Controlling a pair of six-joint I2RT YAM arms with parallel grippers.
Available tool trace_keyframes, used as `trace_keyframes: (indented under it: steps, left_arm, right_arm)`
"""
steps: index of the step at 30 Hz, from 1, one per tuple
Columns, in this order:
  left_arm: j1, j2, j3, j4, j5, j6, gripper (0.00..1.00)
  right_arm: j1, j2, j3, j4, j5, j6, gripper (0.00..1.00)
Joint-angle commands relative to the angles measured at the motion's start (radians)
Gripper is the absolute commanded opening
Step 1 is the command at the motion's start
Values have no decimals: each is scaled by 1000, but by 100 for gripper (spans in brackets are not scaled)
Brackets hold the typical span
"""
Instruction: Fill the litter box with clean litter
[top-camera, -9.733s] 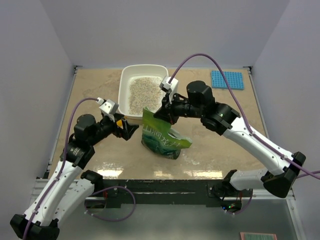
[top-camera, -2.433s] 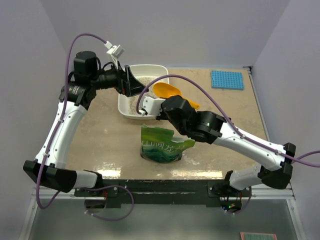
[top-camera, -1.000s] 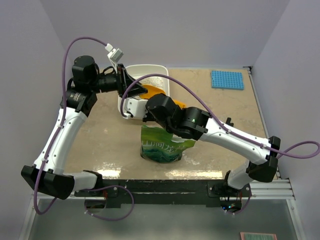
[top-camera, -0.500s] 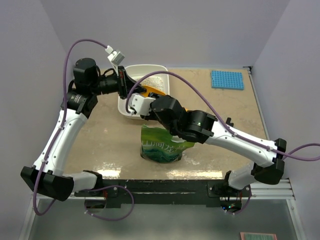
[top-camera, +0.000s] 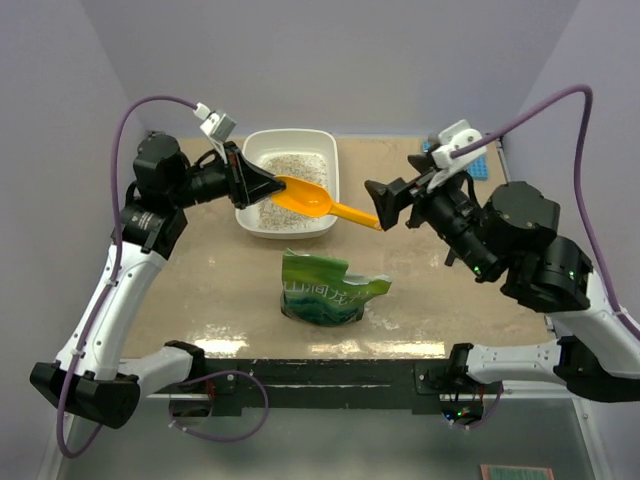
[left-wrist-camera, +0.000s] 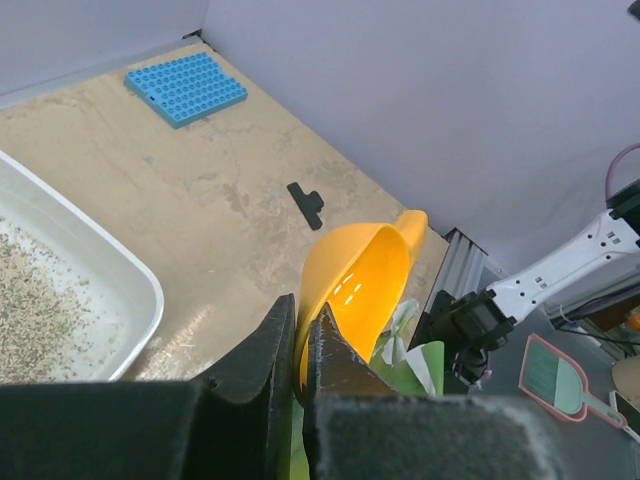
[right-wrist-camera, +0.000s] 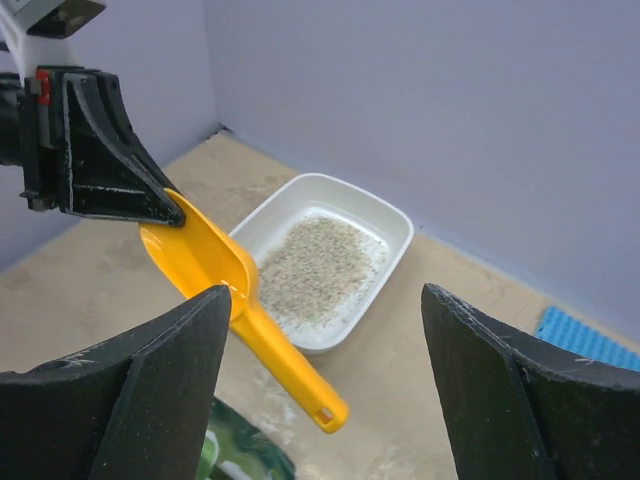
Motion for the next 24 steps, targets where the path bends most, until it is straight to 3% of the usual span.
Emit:
trace_keyframes:
  steps: [1, 11, 15, 16, 17, 18, 19, 21, 24]
  left_arm:
    - [1, -79, -59, 179, 5, -117, 0]
    - [26, -113, -223, 520, 33, -263, 0]
    - [58, -118, -296, 613, 48, -306, 0]
    - [66, -118, -308, 627, 54, -318, 0]
    - [80, -121, -334, 663, 63, -327, 0]
    - [89, -119, -346, 679, 70, -338, 0]
    - [96, -119, -357, 697, 86, -363, 0]
    - [119, -124, -383, 742, 97, -381, 0]
    - [141, -122, -397, 791, 113, -419, 0]
  right_arm:
    - [-90, -7, -78, -19, -104, 308, 79]
    - [-595, -47, -404, 519, -867, 574, 76]
    - [-803, -73, -591, 954, -1124, 787, 76]
    - [-845, -76, -633, 1039, -1239, 904, 75]
    - [-883, -73, -723, 1132, -1291, 974, 75]
    - [-951, -70, -769, 1338, -1331, 1049, 74]
    - [-979, -67, -810, 1428, -1372, 1179, 73]
    - [-1022, -61, -889, 1566, -1448, 1261, 72]
    - [-1028, -84, -908, 1518, -1498, 1205, 70]
